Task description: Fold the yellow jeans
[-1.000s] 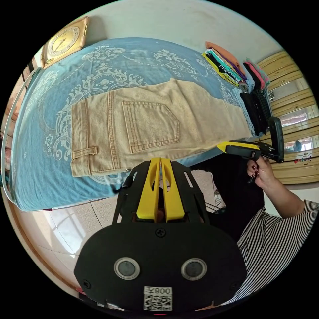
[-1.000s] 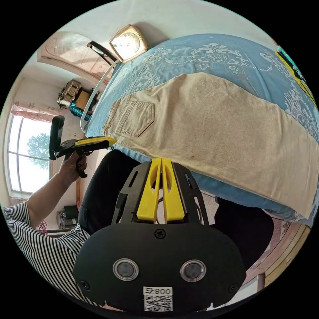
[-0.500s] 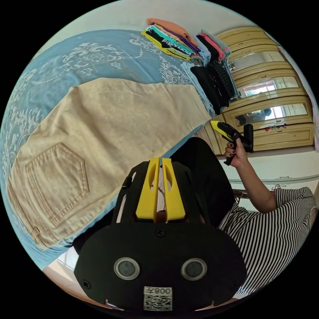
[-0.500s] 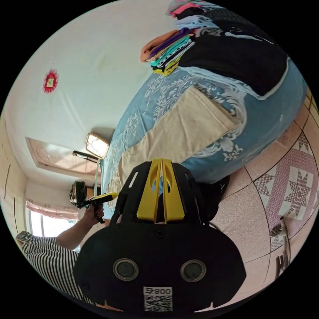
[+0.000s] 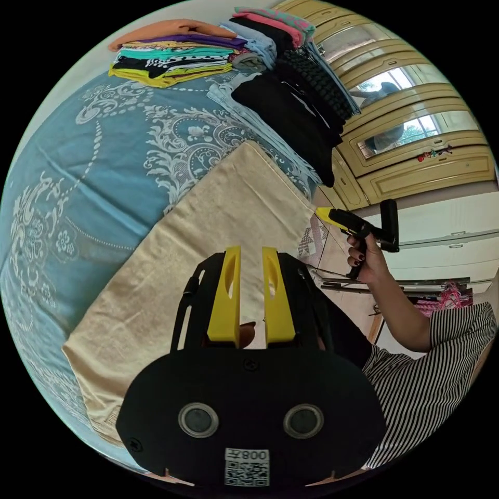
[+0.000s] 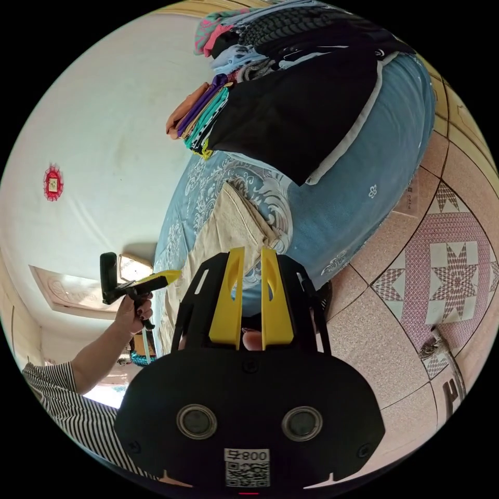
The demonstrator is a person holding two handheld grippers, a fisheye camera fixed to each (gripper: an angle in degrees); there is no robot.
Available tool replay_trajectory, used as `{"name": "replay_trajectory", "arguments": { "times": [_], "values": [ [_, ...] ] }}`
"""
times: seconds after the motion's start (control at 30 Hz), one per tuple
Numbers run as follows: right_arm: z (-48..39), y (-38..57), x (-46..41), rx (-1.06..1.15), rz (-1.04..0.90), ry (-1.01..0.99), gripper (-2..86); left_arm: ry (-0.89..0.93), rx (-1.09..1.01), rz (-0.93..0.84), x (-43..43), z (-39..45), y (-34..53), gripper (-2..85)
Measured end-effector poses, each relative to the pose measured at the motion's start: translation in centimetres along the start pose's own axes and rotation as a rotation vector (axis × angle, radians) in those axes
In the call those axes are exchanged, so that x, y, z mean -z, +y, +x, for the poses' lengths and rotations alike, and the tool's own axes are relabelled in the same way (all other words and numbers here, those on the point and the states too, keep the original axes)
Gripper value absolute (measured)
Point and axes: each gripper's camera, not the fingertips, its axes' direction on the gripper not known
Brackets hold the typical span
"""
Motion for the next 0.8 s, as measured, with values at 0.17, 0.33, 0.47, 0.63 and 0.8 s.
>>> {"name": "replay_trajectory", "arguments": {
  "times": [0.17,0.33,0.47,0.63,0.8],
  "values": [
    [0.9,-0.3,-0.2,0.017,-0.002,-0.002,1.5,-0.078,-0.056,-0.003,-5.9,0.4,-9.3,7.6],
    [0.9,-0.5,-0.9,0.06,-0.034,0.003,0.5,-0.125,-0.087,-0.006,-11.0,0.5,-16.2,8.0],
    [0.6,-0.2,-1.5,0.1,-0.053,0.059,0.5,-0.166,-0.11,-0.018,-15.1,0.4,-21.2,8.0],
    [1.1,-0.2,-1.9,0.098,-0.048,0.039,0.7,-0.207,-0.118,-0.074,-20.3,0.0,-25.5,6.4],
    [1.8,-0.7,-1.9,0.09,-0.037,0.023,0.2,-0.251,-0.153,-0.088,-24.2,0.4,-27.8,1.6]
  ]
}}
